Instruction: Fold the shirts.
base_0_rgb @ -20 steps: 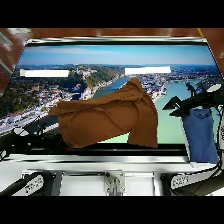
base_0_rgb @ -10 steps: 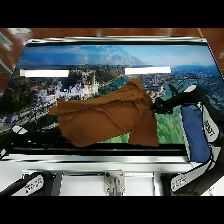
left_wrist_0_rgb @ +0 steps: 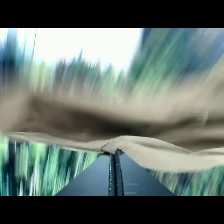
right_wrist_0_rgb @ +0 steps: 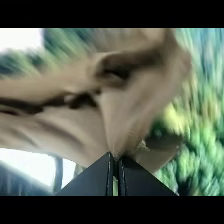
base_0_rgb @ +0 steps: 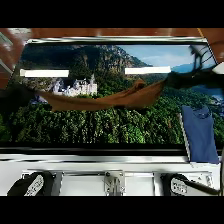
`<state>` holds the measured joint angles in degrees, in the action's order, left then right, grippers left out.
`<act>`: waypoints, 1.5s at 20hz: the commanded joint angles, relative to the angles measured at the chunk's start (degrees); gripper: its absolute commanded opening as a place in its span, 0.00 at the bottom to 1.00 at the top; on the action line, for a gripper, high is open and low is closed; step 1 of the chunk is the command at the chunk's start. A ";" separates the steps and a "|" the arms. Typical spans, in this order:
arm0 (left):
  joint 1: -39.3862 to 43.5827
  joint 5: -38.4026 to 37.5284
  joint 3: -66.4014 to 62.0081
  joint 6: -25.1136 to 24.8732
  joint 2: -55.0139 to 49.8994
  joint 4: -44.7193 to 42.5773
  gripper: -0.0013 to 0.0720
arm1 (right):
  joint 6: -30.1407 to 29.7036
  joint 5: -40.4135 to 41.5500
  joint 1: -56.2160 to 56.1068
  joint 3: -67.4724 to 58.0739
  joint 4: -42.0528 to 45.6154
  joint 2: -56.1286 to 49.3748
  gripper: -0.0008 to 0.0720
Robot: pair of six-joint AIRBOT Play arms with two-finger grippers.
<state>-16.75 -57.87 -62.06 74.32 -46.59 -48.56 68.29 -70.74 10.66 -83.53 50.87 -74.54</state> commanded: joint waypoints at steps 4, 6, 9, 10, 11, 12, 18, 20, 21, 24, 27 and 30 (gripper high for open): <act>-0.04 0.37 -38.93 -0.11 10.08 -1.25 0.08 | 2.14 16.06 0.31 -10.69 8.41 36.61 0.12; -0.04 -2.86 -42.66 5.77 11.76 -5.14 0.07 | 7.56 14.12 0.31 -10.69 18.03 43.74 0.12; -0.04 -12.04 -43.28 10.40 15.43 -16.87 0.07 | 11.98 7.08 0.31 -10.69 26.97 50.66 0.12; -0.04 -15.10 -43.28 10.43 16.28 -20.13 0.08 | 12.39 5.81 0.31 -10.69 28.68 51.87 0.12; -0.04 -17.51 -43.28 10.40 16.74 -22.32 0.08 | 12.98 4.76 0.31 -10.69 29.86 52.26 0.12; -0.04 -19.47 -43.23 10.36 16.90 -24.11 0.08 | 13.42 3.34 0.31 -10.67 30.95 52.04 0.12; -0.02 -20.85 -30.99 8.44 14.56 -26.93 0.08 | 14.69 -13.49 0.31 -8.92 29.40 38.73 0.12; -0.02 -20.76 -19.69 8.44 12.63 -26.97 0.07 | 16.35 -17.27 0.31 -2.69 28.74 32.65 0.12; -0.02 -20.37 -14.25 8.41 11.04 -26.95 0.07 | 16.74 -15.04 0.28 1.73 28.94 29.64 0.12; 0.02 -13.84 -1.90 8.39 1.62 -25.99 0.07 | 17.84 0.90 0.17 10.45 25.14 18.60 0.12; 2.05 -5.79 -1.49 8.41 -12.59 -23.78 0.07 | 20.48 15.39 -1.86 10.67 19.04 4.81 0.12; 5.86 1.42 -4.79 7.74 -26.73 -20.61 0.08 | 18.75 34.01 -7.45 10.67 19.06 -5.44 0.12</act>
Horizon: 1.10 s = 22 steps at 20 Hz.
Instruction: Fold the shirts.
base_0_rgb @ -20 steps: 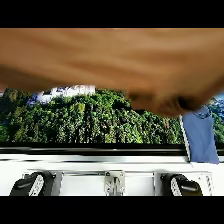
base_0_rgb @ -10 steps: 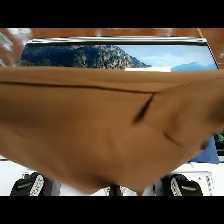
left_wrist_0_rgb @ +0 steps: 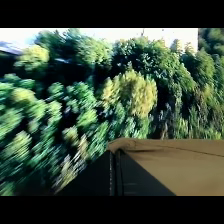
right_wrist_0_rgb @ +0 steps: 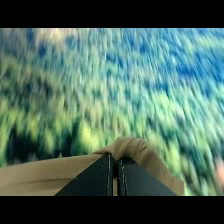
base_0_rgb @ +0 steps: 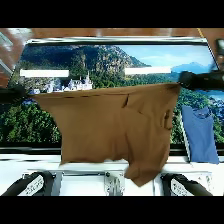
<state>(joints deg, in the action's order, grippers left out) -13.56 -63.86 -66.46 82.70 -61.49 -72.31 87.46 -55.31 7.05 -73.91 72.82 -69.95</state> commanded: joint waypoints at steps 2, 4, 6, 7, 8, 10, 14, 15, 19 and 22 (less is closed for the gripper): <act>4.46 11.61 -3.26 -0.31 -19.43 3.39 0.08 | -0.70 30.99 -7.08 0.98 -2.73 -15.74 0.12; 5.14 15.85 -6.10 -0.17 -24.50 3.87 0.08 | -0.70 38.40 -8.55 0.87 -1.99 -19.50 0.12; 5.40 19.91 -6.82 0.55 -27.65 7.45 0.08 | -0.66 39.89 -8.66 0.90 -2.03 -22.03 0.12; 5.57 20.98 -6.82 0.55 -29.00 8.68 0.08 | -0.68 38.16 -8.63 0.90 -1.99 -22.97 0.12; 5.75 21.03 -6.78 0.52 -30.14 8.96 0.08 | -0.70 36.09 -8.52 0.90 -1.81 -23.61 0.12; 5.97 18.82 -6.78 0.48 -31.19 8.94 0.08 | -0.72 31.52 -8.15 0.87 -1.40 -23.45 0.12; 4.79 -0.15 -7.74 -7.08 -28.96 8.87 0.08 | -0.66 10.91 -5.31 0.87 4.90 -17.22 0.12; 4.66 -5.68 -7.72 -7.06 -28.72 8.81 0.08 | -0.52 3.56 -4.22 0.90 5.88 -16.15 0.12; 4.76 -13.99 -4.17 -5.33 -28.81 8.17 0.07 | 0.85 -10.21 -1.29 3.76 8.57 -17.05 0.12; 4.76 -13.22 -0.66 -3.30 -29.24 7.63 0.08 | 3.45 -7.39 -1.18 4.59 8.00 -19.65 0.12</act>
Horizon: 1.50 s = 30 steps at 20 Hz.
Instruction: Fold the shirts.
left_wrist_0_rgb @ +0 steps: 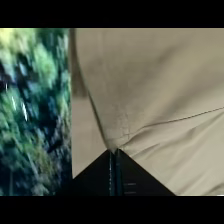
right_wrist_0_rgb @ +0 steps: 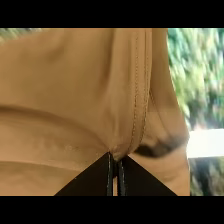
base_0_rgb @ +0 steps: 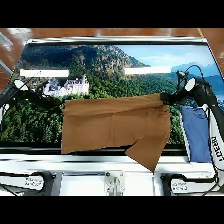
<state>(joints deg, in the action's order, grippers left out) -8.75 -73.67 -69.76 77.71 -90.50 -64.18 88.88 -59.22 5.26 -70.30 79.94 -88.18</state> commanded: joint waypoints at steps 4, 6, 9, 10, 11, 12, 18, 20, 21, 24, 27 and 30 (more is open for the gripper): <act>-0.63 -7.26 1.14 2.91 -0.04 1.31 0.60 | 1.38 -1.92 0.94 -0.98 -0.74 -0.76 0.77; -1.79 -12.09 -0.92 1.88 1.57 0.96 0.84 | -2.62 -8.76 1.77 -4.35 4.26 1.79 0.78; -6.19 -16.09 2.12 1.03 7.74 0.57 0.84 | -6.27 -22.36 7.56 -4.87 11.65 6.84 0.78; -8.11 -15.65 6.36 0.28 10.93 0.59 0.84 | -8.63 -26.18 11.32 -3.17 9.64 8.37 0.78; -9.88 -15.06 11.52 -0.59 13.97 0.59 0.84 | -9.27 -27.52 15.72 -0.20 5.35 10.08 0.78; -11.72 -14.80 17.84 -2.14 16.94 0.63 0.84 | -9.90 -26.93 19.63 3.15 0.28 11.67 0.78; -14.43 -8.72 39.50 -6.56 20.83 2.75 0.86 | -13.03 -25.79 26.43 12.59 -11.26 13.77 0.93; -13.55 -5.07 41.79 -6.54 20.76 3.17 0.86 | -13.03 -24.85 26.43 12.59 -11.43 13.77 0.93; -13.07 -3.32 42.56 -6.47 20.76 3.30 0.86 | -13.03 -24.44 26.43 12.59 -11.39 13.77 0.93; -11.06 1.01 43.63 -5.92 20.15 4.76 0.85 | -13.05 -23.32 26.43 12.59 -11.19 13.77 0.93; -8.13 5.73 43.60 -4.46 17.77 9.01 0.72 | -13.09 -23.17 26.43 14.27 -10.43 13.75 0.93; -5.84 8.79 43.54 -3.21 16.65 9.20 0.16 | -14.29 -22.75 26.43 21.24 -10.47 13.77 0.93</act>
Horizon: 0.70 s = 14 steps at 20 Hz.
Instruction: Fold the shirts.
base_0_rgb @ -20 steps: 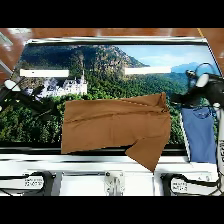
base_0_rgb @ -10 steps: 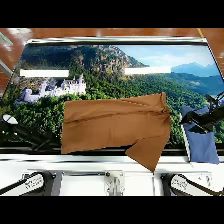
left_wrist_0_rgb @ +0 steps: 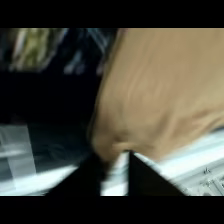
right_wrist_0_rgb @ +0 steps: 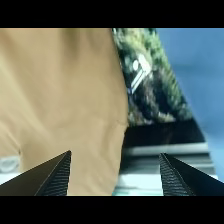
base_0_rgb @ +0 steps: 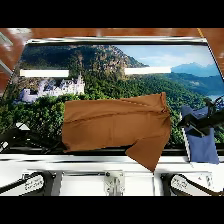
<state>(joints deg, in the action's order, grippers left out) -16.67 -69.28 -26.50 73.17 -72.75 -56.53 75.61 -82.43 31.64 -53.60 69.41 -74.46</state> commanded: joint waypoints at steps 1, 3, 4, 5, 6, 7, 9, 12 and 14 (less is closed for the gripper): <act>2.08 4.00 0.11 0.57 -0.85 1.53 0.09 | -2.21 0.63 0.04 7.58 -0.52 0.04 0.93; 2.05 3.65 -0.37 -0.17 0.46 1.53 0.08 | -4.59 2.10 0.02 13.20 -3.65 0.04 0.93; 2.05 3.67 -0.70 -0.59 1.66 1.55 0.08 | -4.85 4.02 0.02 15.78 -5.16 0.04 0.93; 2.05 3.63 -0.94 -0.55 3.02 1.55 0.08 | -4.94 6.71 0.02 18.43 -6.95 0.04 0.92; 2.05 3.63 -1.14 -0.55 4.37 1.55 0.08 | -5.49 9.05 0.02 20.59 -8.61 0.04 0.92; 2.05 3.50 -1.25 -0.52 5.66 1.53 0.08 | -5.97 10.91 -0.31 22.51 -9.49 0.04 0.92; 2.05 3.08 -1.33 -0.52 7.17 1.53 0.08 | -5.81 14.25 -2.93 24.98 -9.22 0.02 0.92; 2.05 3.08 -1.40 -0.50 7.80 1.55 0.08 | -2.84 20.65 -9.35 25.66 -10.51 0.04 0.58; 2.03 3.13 -2.32 -0.68 7.80 1.49 0.08 | -2.86 20.06 -11.34 23.96 -12.20 0.04 0.14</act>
<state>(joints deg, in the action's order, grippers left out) -14.61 -66.17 -28.10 72.71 -65.60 -55.07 71.85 -66.61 23.86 -29.58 59.09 -74.37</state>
